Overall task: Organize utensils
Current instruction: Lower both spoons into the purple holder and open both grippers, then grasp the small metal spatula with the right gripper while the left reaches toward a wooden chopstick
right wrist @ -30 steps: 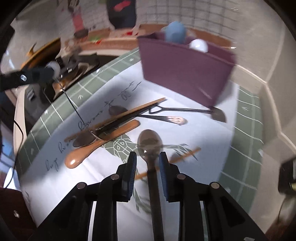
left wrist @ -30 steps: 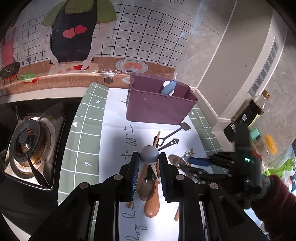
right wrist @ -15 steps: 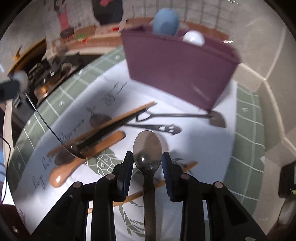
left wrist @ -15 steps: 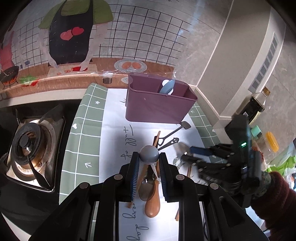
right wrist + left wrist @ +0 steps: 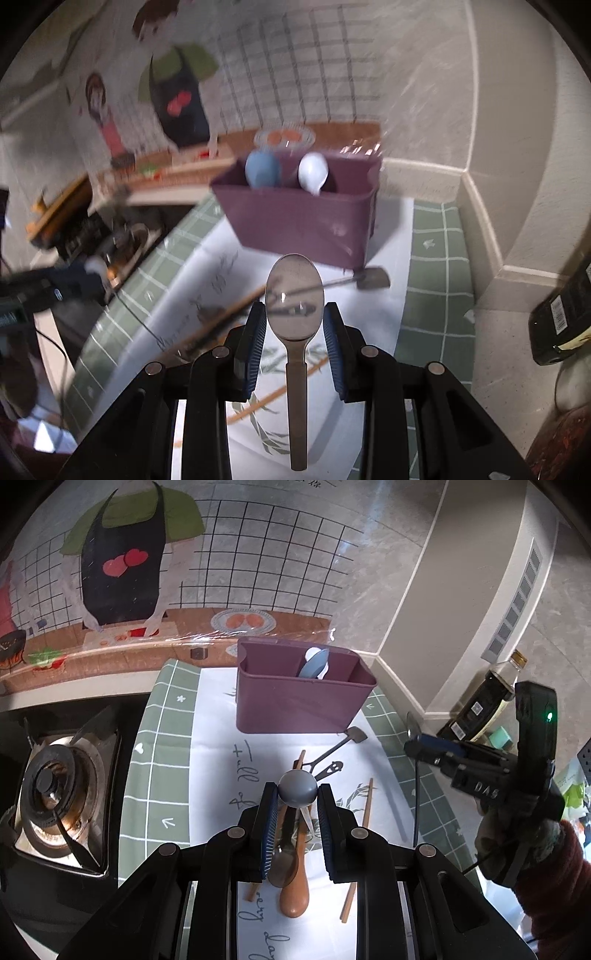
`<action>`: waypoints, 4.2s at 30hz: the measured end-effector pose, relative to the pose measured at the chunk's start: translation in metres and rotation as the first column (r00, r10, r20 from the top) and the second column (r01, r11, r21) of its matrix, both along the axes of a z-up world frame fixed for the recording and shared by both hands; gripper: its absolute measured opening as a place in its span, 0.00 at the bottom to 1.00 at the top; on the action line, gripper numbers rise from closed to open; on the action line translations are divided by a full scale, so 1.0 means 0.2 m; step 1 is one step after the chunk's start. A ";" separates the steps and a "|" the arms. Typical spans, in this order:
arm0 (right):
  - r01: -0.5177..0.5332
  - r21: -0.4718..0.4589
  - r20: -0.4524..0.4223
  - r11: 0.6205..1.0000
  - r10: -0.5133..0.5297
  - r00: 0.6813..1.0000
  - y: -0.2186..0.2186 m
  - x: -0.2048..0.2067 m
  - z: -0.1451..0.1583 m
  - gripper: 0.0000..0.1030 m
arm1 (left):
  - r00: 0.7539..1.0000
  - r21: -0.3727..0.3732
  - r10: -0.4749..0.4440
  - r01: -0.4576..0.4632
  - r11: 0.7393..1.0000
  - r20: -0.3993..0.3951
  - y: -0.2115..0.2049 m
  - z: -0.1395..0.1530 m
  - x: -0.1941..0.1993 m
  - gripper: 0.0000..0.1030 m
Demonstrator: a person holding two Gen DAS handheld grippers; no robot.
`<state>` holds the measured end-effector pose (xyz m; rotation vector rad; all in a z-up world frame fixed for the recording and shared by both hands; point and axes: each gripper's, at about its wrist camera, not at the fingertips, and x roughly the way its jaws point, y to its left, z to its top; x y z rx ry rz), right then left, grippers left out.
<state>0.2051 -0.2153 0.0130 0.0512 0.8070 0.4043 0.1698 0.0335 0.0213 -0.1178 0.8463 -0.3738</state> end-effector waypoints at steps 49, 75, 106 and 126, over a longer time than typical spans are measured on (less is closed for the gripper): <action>0.016 0.084 0.165 0.996 -0.030 0.986 -0.03 0.61 0.17 0.34 | 0.996 0.017 -0.019 0.018 1.000 0.093 -0.08 0.27 0.79 0.50; -0.161 -0.089 -0.169 0.983 0.145 0.975 0.25 0.39 -0.50 0.11 | 0.976 0.030 0.098 -0.094 0.995 -0.194 0.16 -0.42 -0.04 0.51; 0.228 -0.269 -0.121 0.936 -0.268 0.956 0.10 0.49 -0.48 0.30 | 0.985 0.070 0.037 -0.026 0.997 -0.171 0.09 -0.42 -0.09 0.53; 0.105 -0.116 -0.077 0.988 -0.115 0.990 -0.14 -0.08 -0.27 0.29 | 0.944 0.236 -0.168 0.238 0.942 -0.284 -0.24 -0.52 0.33 0.17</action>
